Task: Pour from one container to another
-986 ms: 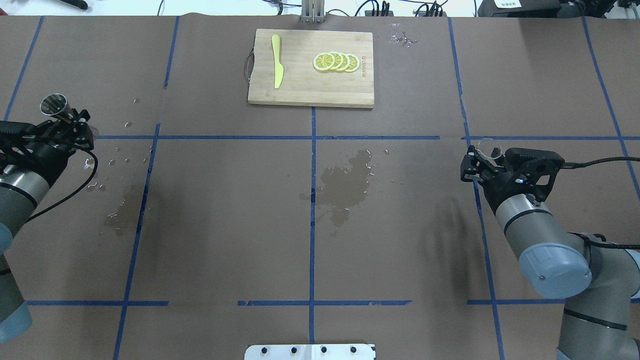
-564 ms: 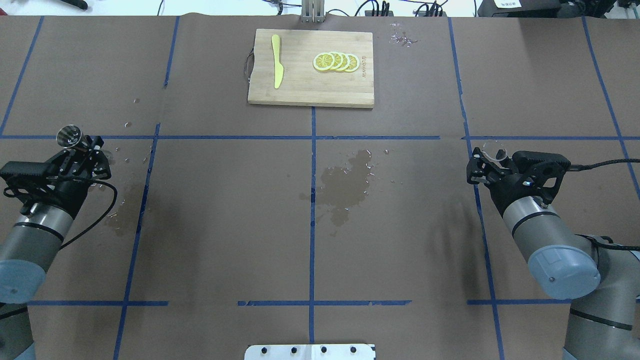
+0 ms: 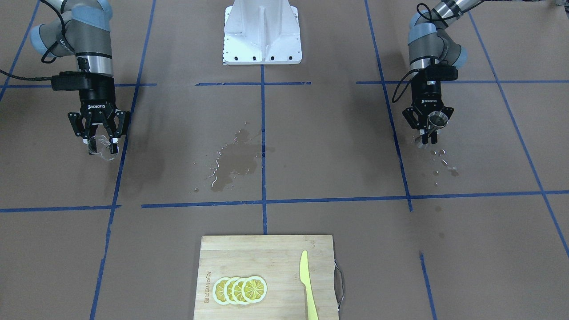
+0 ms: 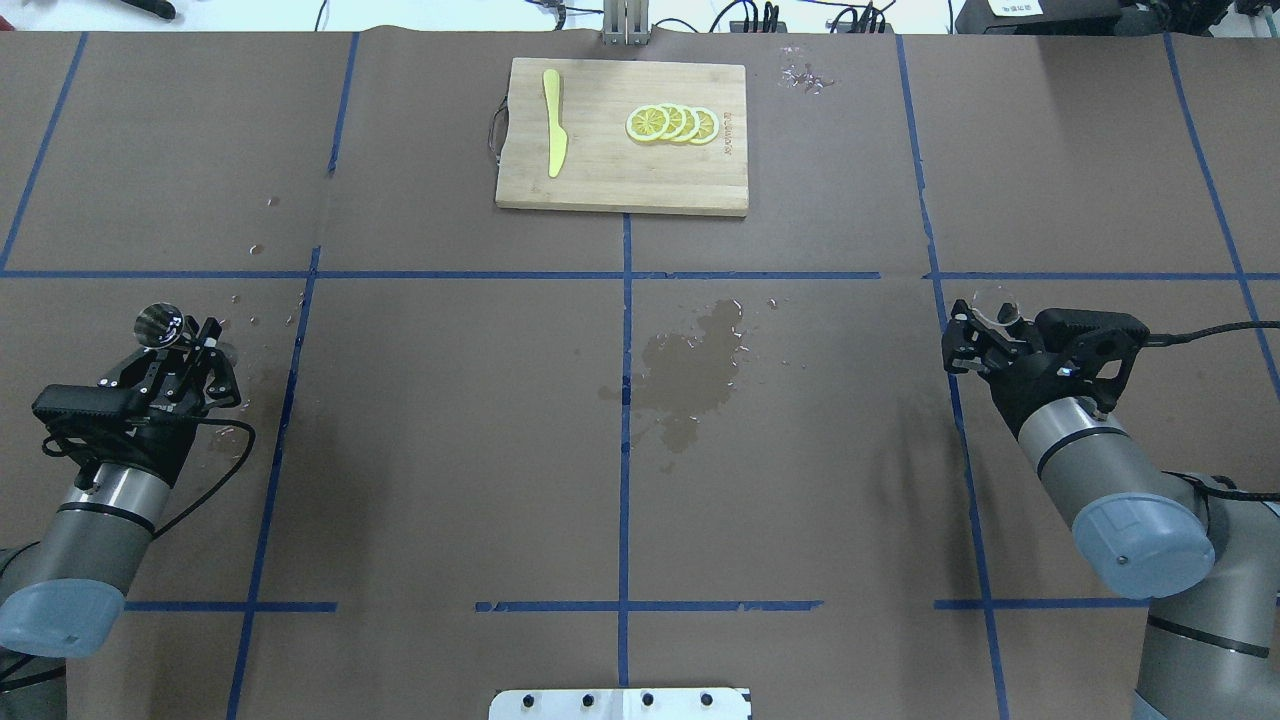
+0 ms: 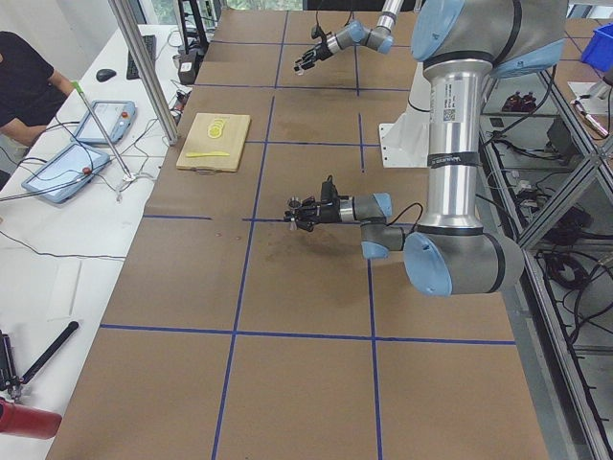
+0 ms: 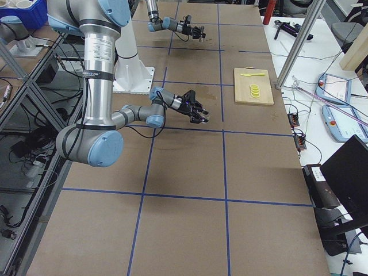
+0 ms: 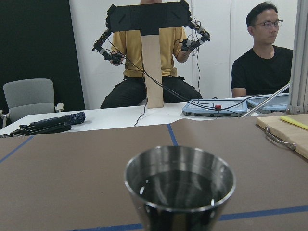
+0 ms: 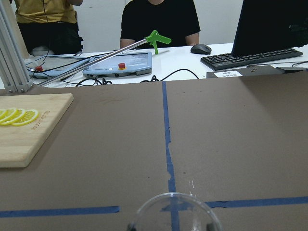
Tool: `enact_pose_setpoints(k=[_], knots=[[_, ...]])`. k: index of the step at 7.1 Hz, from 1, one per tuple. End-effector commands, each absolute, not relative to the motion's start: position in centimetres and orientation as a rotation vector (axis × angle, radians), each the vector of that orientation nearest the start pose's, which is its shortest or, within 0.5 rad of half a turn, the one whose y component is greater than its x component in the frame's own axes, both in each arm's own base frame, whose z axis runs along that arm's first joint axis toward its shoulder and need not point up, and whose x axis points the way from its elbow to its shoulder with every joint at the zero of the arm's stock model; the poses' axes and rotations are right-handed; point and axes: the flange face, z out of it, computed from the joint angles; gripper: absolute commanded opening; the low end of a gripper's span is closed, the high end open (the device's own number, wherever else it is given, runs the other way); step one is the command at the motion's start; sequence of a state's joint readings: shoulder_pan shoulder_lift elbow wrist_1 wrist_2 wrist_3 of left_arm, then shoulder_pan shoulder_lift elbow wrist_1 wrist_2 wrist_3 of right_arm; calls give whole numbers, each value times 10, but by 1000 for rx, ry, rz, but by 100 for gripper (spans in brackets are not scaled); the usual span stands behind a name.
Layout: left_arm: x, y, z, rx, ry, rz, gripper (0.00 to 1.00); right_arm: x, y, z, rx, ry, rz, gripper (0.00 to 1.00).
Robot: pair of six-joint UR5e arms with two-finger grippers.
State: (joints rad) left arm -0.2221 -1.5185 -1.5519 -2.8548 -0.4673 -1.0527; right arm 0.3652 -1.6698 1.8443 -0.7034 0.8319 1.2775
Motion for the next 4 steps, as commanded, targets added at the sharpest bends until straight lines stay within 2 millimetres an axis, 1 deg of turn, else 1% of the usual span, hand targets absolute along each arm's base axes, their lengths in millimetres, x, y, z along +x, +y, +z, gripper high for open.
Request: enact_pose_setpoints(k=[1, 3, 4], knots=[[397, -308, 536, 1260, 668, -409, 0, -351, -349, 478, 959, -704, 433, 0], [405, -303, 538, 1254, 672, -393, 0, -348, -349, 483, 961, -694, 432, 0], [408, -300, 537, 1249, 678, -387, 6, -347, -348, 485, 960, -689, 431, 0]])
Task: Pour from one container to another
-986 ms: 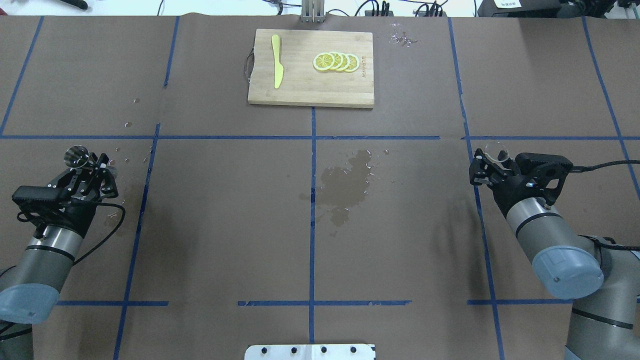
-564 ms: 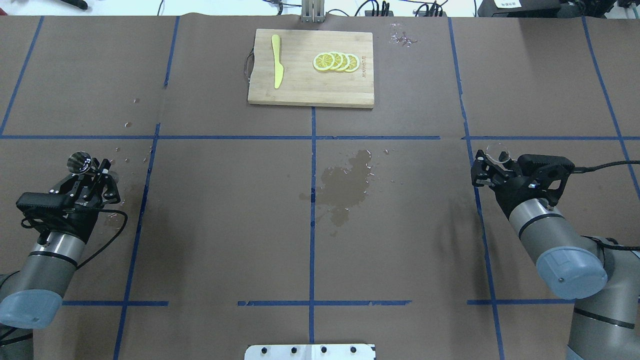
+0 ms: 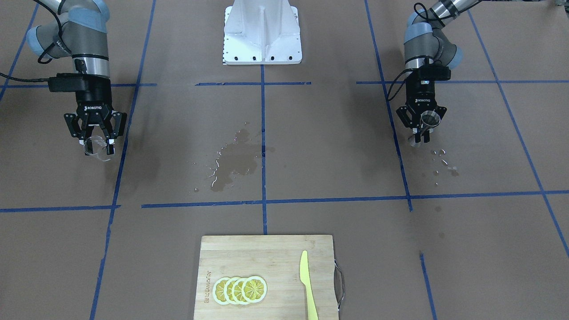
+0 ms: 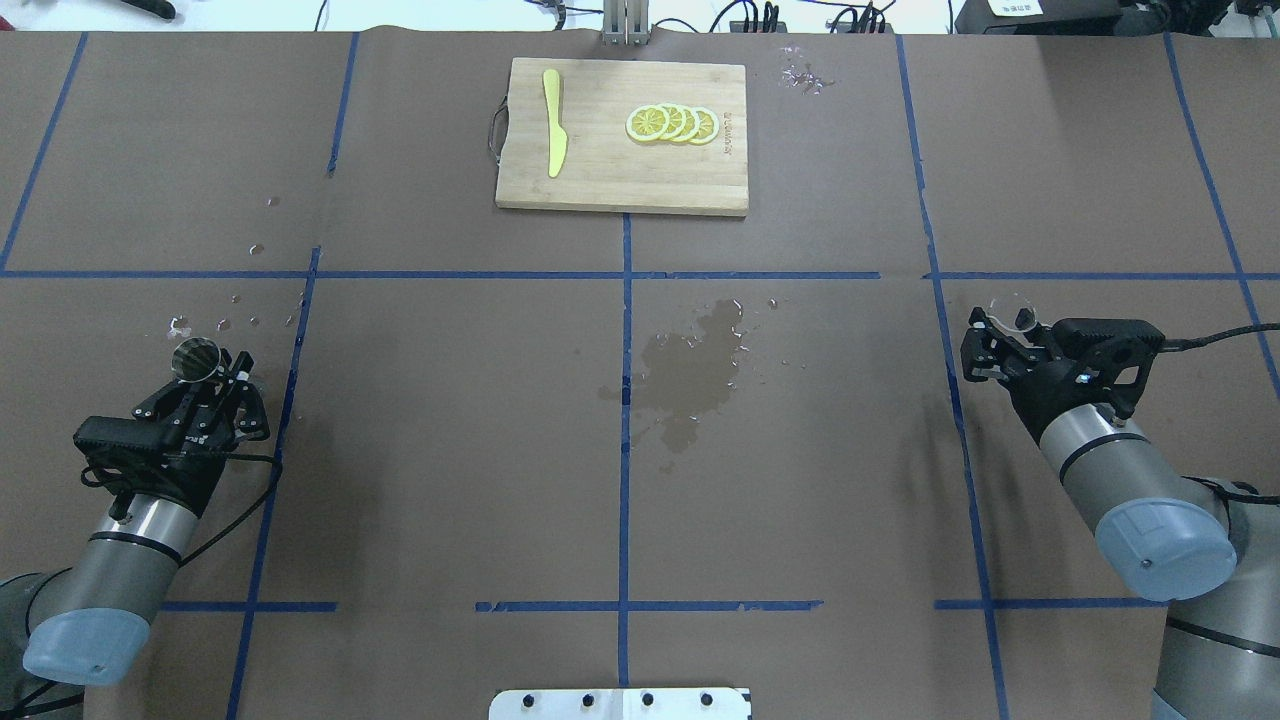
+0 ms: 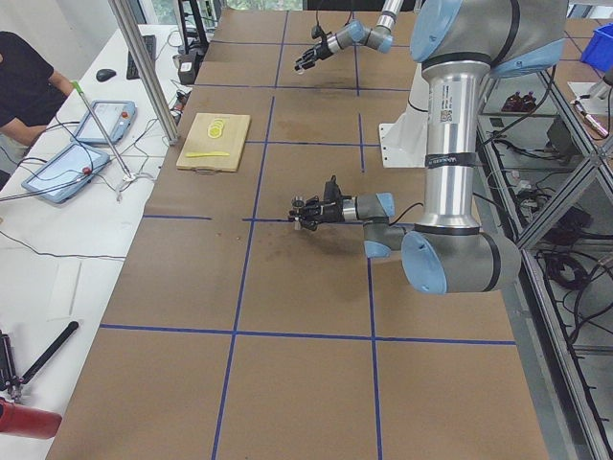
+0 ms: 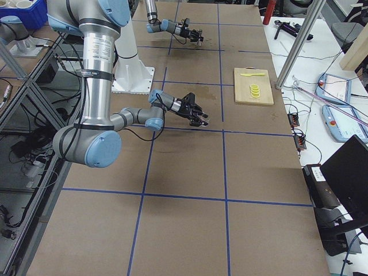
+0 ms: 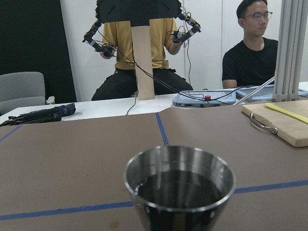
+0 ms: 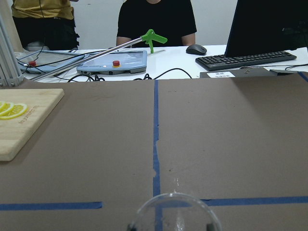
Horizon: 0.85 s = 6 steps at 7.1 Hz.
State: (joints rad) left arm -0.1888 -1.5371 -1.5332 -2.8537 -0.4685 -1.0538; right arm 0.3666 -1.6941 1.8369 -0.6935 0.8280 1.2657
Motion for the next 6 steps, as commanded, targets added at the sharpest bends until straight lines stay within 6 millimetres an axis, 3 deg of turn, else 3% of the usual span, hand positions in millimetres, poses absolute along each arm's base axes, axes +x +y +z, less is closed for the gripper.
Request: enact_pose_setpoints(k=[1, 2, 3, 6], knots=[[410, -299, 538, 1244, 678, -376, 11, -346, -348, 486, 960, -686, 432, 0], [411, -297, 538, 1243, 681, -373, 16, -345, -347, 488, 960, -681, 429, 0], [413, -296, 539, 1231, 690, -362, 27, -343, -347, 489, 963, -676, 430, 0], [415, -295, 539, 1221, 697, -348, 43, -344, -347, 492, 964, -671, 429, 0]])
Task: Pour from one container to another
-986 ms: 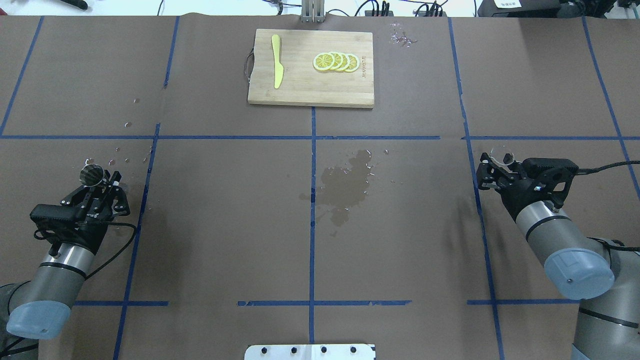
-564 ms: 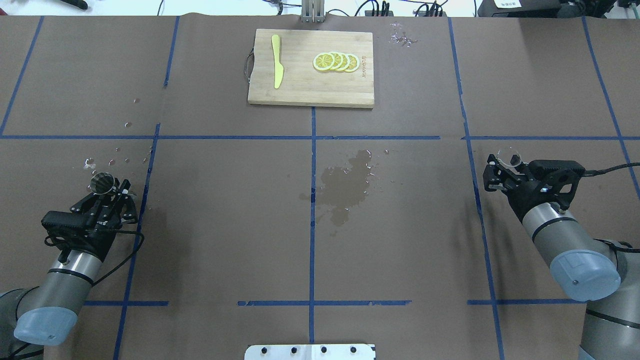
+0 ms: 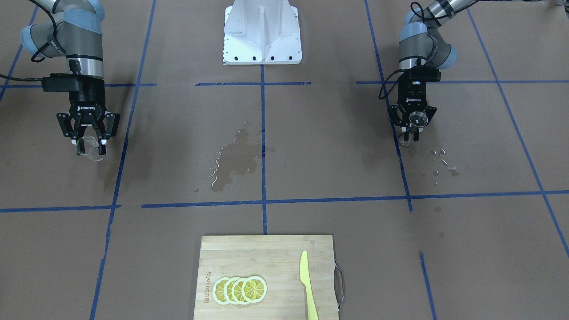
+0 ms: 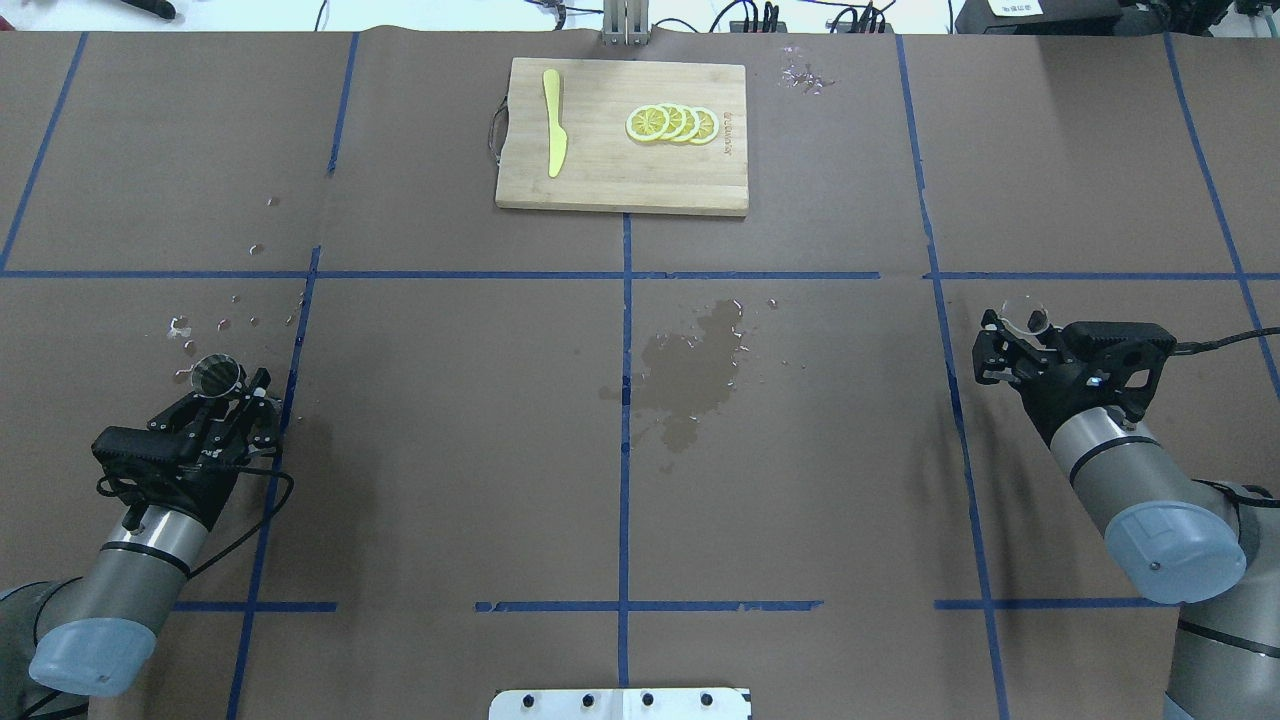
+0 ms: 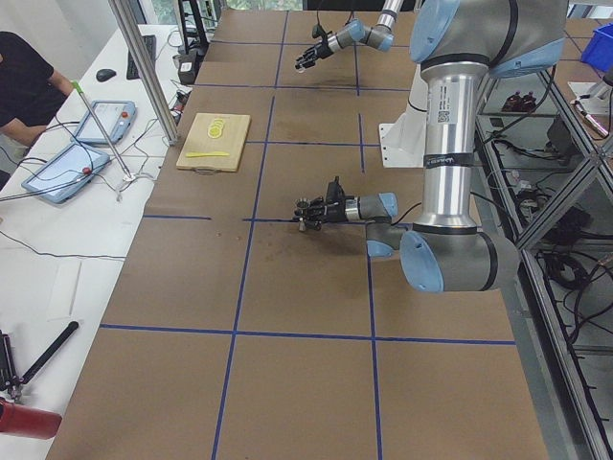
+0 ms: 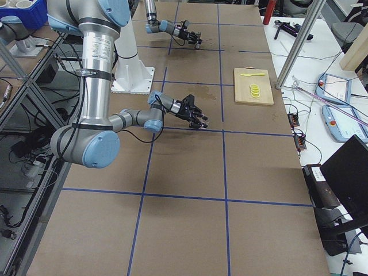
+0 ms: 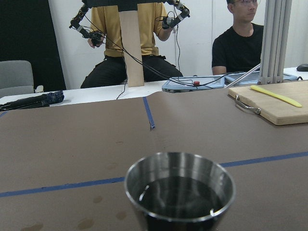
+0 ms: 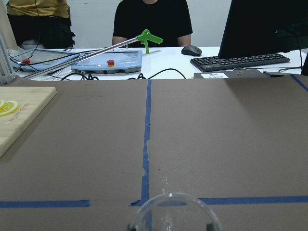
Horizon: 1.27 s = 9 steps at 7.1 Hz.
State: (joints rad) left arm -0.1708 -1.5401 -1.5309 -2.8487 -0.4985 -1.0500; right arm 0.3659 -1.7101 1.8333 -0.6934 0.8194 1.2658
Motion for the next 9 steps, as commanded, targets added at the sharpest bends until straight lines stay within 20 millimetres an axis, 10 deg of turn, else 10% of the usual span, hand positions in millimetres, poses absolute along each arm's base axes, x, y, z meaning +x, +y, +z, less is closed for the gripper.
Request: enact_pose_setpoints(k=[1, 3, 4, 9], knots=[[415, -295, 538, 1219, 699, -346, 47, -344, -348, 494, 973, -661, 432, 0], [416, -294, 536, 1206, 714, -333, 64, -344, -348, 500, 973, -651, 432, 0], [415, -295, 536, 1203, 717, -332, 100, -344, -348, 499, 974, -651, 433, 0], [392, -283, 526, 1078, 825, -205, 100, -345, -349, 515, 976, -627, 454, 0]])
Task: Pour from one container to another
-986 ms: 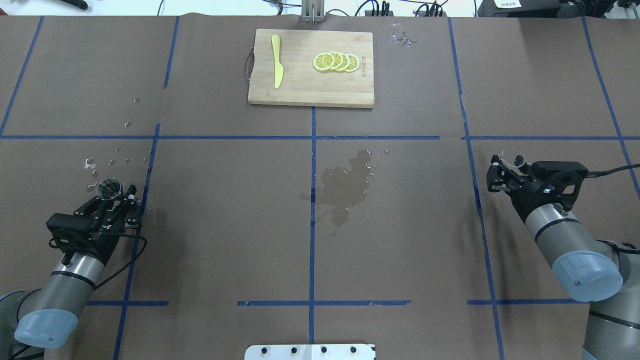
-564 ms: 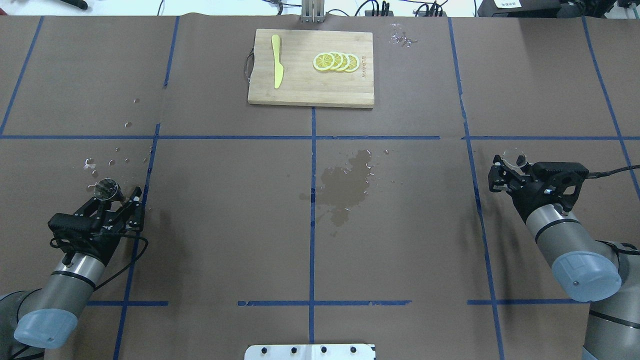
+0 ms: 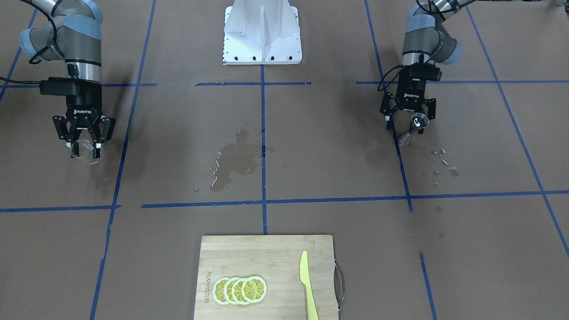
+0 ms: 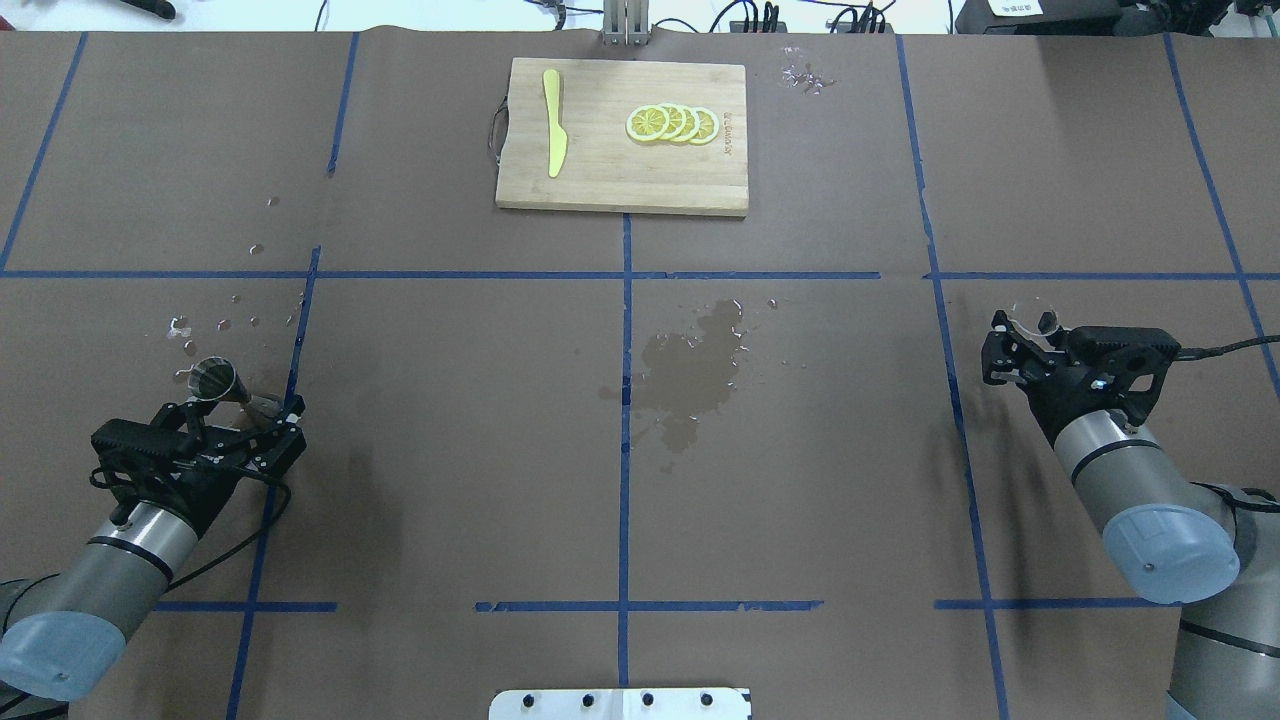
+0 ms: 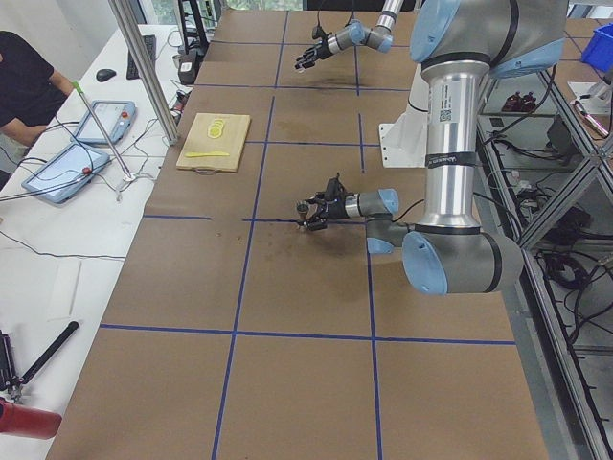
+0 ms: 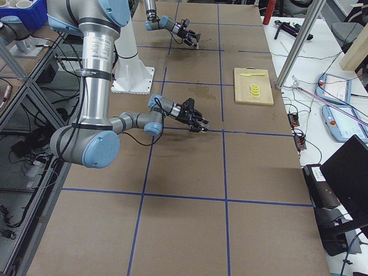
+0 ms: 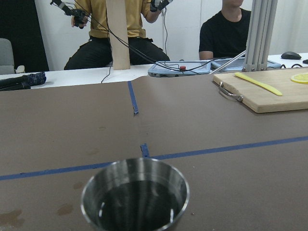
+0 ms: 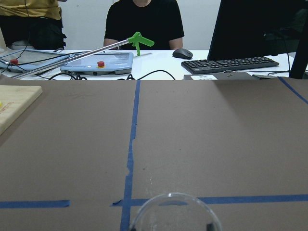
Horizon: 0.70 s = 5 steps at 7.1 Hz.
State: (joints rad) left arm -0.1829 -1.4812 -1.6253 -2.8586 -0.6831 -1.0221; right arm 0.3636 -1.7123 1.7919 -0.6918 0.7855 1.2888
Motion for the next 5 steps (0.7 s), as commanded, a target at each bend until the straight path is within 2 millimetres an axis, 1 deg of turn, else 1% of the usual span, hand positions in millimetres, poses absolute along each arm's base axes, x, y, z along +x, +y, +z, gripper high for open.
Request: enact_pose_setpoints(k=[1, 2, 3, 4, 5], knots=[[374, -278, 530, 1059, 817, -161, 100, -345, -350, 514, 980, -631, 468, 0], [367, -276, 536, 1054, 805, -151, 100, -345, -350, 517, 978, -629, 474, 0], [366, -273, 541, 1022, 817, -121, 100, -347, -349, 520, 980, -623, 471, 0], [366, -270, 536, 995, 846, -100, 100, -347, -349, 523, 979, -619, 469, 0], [356, -264, 526, 957, 886, -70, 100, -347, -349, 526, 985, -615, 483, 0]])
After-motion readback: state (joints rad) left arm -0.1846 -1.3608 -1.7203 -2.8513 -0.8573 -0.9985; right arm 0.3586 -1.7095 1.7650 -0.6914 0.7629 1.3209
